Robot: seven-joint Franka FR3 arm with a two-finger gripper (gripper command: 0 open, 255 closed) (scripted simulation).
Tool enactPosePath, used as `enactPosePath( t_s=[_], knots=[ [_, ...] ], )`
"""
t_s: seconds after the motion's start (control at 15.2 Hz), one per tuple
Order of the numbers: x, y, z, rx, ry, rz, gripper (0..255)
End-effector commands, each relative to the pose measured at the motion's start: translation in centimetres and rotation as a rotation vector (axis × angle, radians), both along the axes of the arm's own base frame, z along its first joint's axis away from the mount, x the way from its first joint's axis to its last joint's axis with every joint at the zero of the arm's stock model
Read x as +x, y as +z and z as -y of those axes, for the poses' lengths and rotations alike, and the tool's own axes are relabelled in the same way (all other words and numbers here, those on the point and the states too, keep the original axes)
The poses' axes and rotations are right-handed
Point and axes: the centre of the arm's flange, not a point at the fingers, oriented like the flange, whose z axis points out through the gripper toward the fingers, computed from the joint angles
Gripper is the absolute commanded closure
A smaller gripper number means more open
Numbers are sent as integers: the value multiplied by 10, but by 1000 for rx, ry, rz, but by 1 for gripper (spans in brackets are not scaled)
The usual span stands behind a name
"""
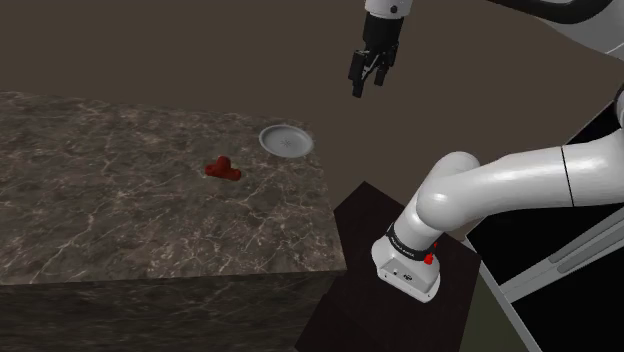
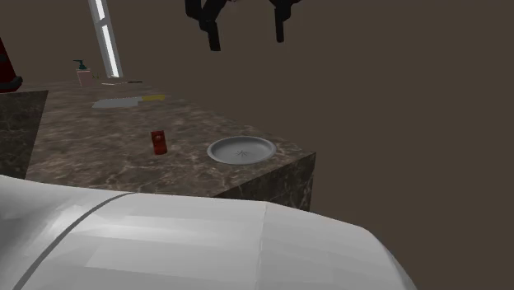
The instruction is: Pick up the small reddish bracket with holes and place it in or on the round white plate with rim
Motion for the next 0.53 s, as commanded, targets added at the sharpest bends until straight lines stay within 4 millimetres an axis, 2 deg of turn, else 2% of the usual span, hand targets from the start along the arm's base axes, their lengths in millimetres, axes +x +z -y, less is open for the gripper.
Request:
enactPosePath(
  t_s=[0.0, 0.46],
  knots=[
    [0, 0, 0, 0, 0, 0, 0],
    [53, -45, -58, 23, 34, -9, 0]
  ],
)
